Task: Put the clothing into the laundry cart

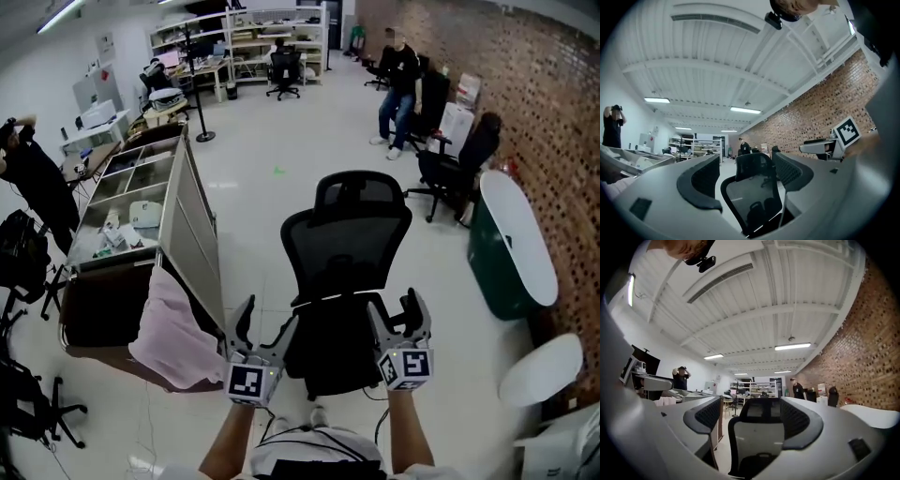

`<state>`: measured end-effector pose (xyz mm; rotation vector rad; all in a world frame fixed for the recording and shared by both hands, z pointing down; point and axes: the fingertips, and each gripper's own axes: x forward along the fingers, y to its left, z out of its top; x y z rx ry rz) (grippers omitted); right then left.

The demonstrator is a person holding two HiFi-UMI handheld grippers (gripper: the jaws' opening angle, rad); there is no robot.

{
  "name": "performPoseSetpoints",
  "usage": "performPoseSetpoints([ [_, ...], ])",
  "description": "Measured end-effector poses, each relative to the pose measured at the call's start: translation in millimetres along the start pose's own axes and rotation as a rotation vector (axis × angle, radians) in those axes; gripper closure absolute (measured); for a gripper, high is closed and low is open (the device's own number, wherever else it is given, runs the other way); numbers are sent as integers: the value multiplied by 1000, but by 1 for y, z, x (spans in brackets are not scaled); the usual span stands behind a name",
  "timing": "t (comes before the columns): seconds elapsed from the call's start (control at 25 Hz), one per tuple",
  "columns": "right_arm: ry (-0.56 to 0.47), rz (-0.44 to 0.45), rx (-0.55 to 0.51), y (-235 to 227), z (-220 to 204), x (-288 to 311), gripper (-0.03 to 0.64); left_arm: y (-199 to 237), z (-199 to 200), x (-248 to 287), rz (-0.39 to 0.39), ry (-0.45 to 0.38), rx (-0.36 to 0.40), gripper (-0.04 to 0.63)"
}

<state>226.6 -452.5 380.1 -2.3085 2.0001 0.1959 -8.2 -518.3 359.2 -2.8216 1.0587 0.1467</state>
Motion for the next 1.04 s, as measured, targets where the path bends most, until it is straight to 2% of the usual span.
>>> performPoseSetpoints([
  [0.16, 63, -48, 25, -4, -25, -40, 199, -2, -16, -10, 35, 33, -4, 238],
  [0.28, 85, -51, 52, 3, -38, -52, 201, -1, -30, -16, 54, 61, -12, 238],
  [0.44, 75, -12, 37, 17, -38, -44, 201, 1, -37, -18, 51, 73, 12, 238],
  [0.52, 69, 4, 33, 23, -33, -38, 201, 2, -33, -17, 67, 74, 3, 238],
  [0.64, 66, 20, 33, 29, -29, -27, 201, 2, -31, -15, 100, 85, 33, 241],
  [1.04, 67, 58, 32, 44, -28, -8, 201, 13, -30, -15, 136, 62, -7, 241],
])
